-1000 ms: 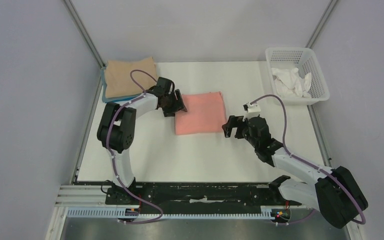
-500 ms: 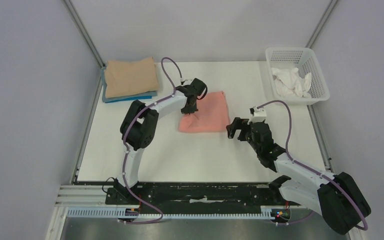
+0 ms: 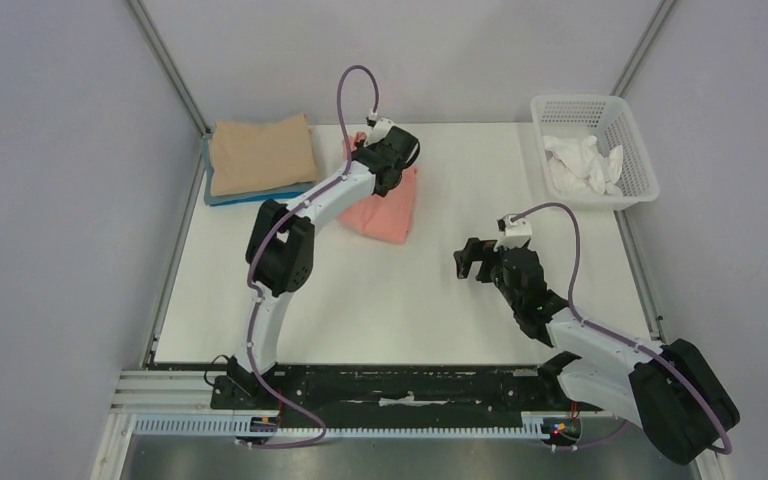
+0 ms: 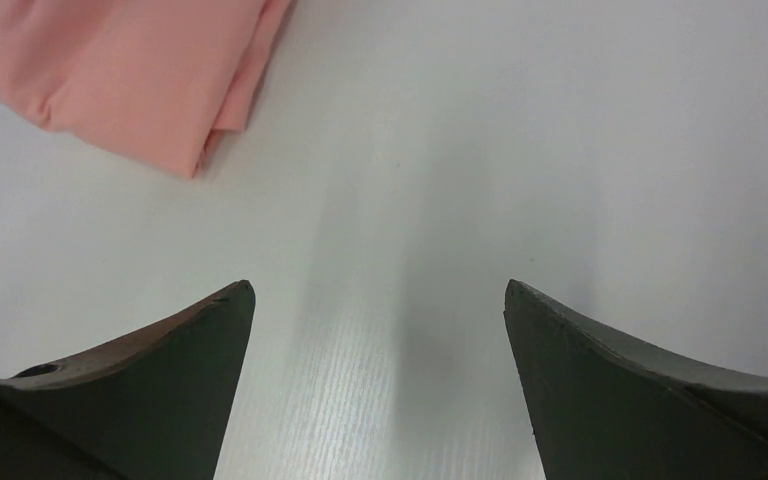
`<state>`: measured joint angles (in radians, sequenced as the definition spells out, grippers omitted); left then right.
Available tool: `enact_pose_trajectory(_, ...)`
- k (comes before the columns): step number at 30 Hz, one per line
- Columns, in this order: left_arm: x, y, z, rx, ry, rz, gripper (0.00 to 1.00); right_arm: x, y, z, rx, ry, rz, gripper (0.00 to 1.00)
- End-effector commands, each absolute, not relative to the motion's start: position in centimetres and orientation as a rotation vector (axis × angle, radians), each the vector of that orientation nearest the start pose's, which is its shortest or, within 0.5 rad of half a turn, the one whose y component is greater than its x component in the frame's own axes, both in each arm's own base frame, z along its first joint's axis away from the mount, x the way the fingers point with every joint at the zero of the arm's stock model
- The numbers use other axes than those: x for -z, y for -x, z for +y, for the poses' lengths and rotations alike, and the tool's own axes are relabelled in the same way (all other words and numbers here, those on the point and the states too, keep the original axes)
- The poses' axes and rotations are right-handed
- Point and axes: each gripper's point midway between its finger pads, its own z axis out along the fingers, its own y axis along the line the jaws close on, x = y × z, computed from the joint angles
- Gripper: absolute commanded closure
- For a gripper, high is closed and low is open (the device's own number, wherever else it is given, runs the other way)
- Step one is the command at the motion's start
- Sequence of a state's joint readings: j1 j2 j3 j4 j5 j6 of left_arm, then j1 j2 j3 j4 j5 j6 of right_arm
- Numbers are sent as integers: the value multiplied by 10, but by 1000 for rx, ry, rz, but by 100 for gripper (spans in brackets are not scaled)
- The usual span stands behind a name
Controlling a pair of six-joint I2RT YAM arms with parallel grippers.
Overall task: Fold and stack the t-shirts
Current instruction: Put the neatly folded tshirt into the corner of the board with the left arm
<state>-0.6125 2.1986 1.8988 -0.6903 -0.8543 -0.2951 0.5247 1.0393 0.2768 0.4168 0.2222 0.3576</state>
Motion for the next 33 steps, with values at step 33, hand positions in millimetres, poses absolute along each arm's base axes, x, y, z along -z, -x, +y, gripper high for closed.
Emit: enact_pose_trajectory(33, -363, -556, -60, -775, 188, 1745, 98, -97, -337, 146, -339, 17, 1914, 2)
